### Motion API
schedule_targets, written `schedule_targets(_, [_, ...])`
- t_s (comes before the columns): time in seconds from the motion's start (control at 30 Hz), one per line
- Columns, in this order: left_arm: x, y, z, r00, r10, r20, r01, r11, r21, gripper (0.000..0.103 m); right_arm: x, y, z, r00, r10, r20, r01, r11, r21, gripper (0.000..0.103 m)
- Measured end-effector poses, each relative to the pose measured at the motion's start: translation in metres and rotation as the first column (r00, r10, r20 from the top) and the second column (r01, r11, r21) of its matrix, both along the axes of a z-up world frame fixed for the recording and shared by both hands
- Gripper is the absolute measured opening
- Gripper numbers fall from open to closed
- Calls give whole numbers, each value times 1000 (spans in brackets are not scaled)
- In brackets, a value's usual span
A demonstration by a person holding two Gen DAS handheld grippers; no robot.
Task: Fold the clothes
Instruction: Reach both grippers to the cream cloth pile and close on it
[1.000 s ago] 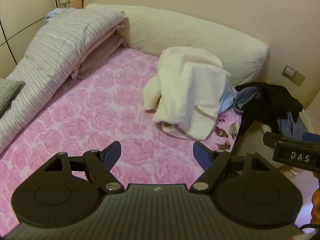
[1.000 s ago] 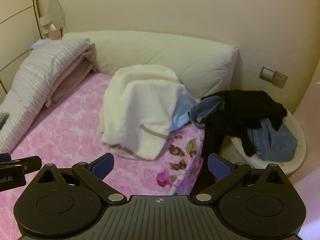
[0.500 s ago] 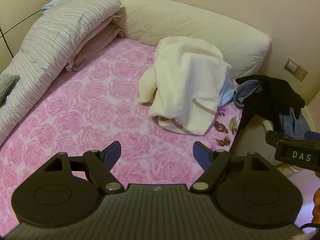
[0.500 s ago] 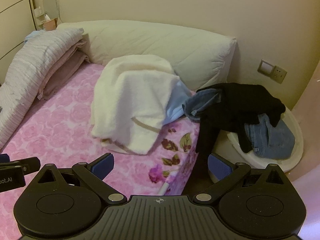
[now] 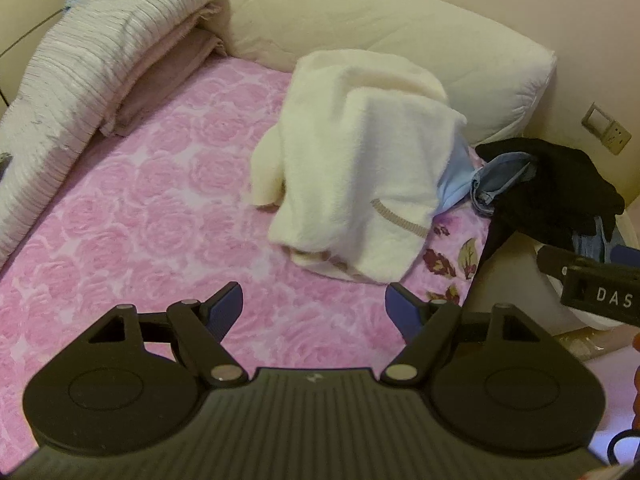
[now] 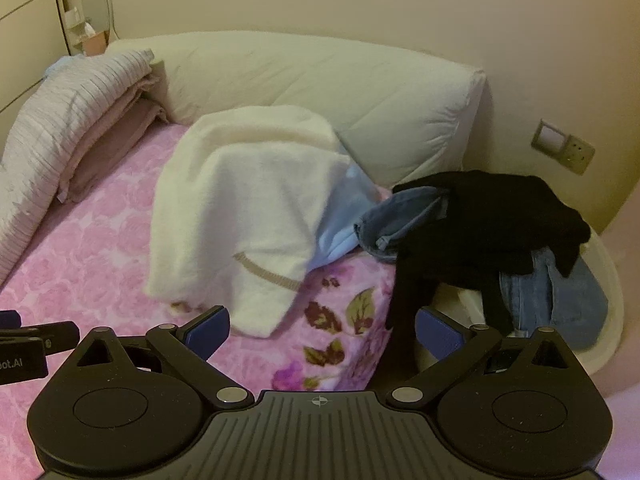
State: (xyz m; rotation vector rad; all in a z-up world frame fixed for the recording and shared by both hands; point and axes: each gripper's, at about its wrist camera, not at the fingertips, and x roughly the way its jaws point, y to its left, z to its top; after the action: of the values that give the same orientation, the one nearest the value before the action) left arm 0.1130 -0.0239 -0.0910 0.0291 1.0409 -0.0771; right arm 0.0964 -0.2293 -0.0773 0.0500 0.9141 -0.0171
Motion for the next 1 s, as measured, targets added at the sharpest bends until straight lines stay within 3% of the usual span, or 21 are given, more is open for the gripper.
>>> schedule_targets(0.17, [37, -12, -23, 1000, 17, -23, -17, 1000, 5, 66, 39, -15, -17, 1000, 27, -7, -27, 1000, 14, 100])
schedule_targets(0.33, [72, -24, -44, 1000, 9, -19, -9, 1000, 10, 66, 79, -28, -33, 998, 55, -28, -54, 997, 53, 94])
schedule_targets(0.4, [84, -27, -52, 1000, 4, -25, -4, 1000, 18, 66, 94, -33, -41, 997, 61, -43, -58, 996, 74, 76])
schedule_targets(0.47, [97, -29, -61, 1000, -1, -24, 2, 1000, 26, 65, 109, -40, -50, 996, 57, -66, -49, 993, 110, 69])
schedule_targets(0.8, [154, -23, -97, 1000, 17, -26, -17, 1000, 7, 63, 172, -59, -92, 988, 47, -149, 0, 954, 299, 69])
schedule_targets(1.0, [181, -34, -114, 999, -44, -28, 44, 999, -3, 63, 204, -64, -110, 990, 24, -141, 23, 946, 324, 69])
